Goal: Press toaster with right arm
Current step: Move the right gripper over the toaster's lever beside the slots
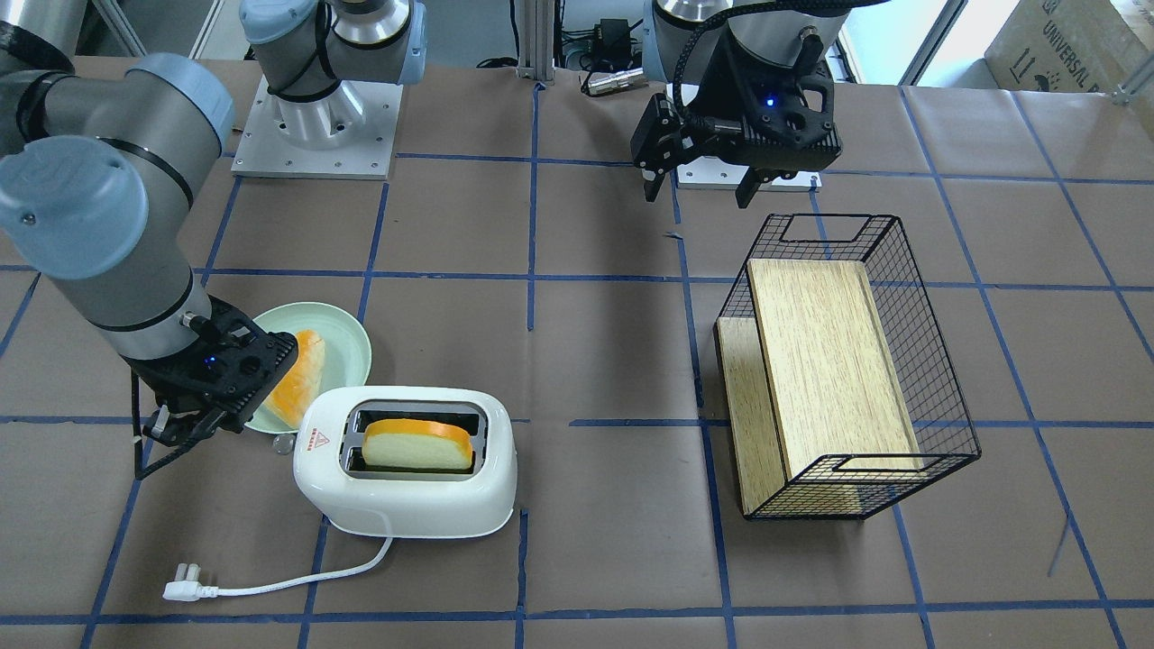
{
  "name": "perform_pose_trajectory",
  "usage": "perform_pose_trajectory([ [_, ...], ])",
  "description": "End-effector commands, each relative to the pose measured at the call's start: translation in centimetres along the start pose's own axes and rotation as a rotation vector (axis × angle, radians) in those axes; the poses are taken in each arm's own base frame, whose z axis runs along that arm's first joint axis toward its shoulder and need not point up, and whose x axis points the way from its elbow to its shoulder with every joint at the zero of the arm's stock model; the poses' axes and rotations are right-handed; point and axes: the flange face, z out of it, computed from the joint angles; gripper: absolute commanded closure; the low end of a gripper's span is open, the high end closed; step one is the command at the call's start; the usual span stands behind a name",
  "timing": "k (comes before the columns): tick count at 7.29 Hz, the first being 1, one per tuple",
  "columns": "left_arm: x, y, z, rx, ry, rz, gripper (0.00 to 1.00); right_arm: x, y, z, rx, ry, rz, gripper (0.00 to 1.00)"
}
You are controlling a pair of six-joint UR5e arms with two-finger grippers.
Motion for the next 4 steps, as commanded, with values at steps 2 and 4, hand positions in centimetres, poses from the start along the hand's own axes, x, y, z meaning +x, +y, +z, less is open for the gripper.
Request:
perform_pose_trajectory([
  [2,0.0,0.0,0.0,0.0,0.0,0.0,0.0,0.0,-0.7,1.3,0.042,-0.02,-0.049,0.99],
  [4,0.0,0.1,-0.1,0.001,0.0,0.0,0.0,0.3,-1.0,2.9,0.056,-0.048,-0.082,0.99],
])
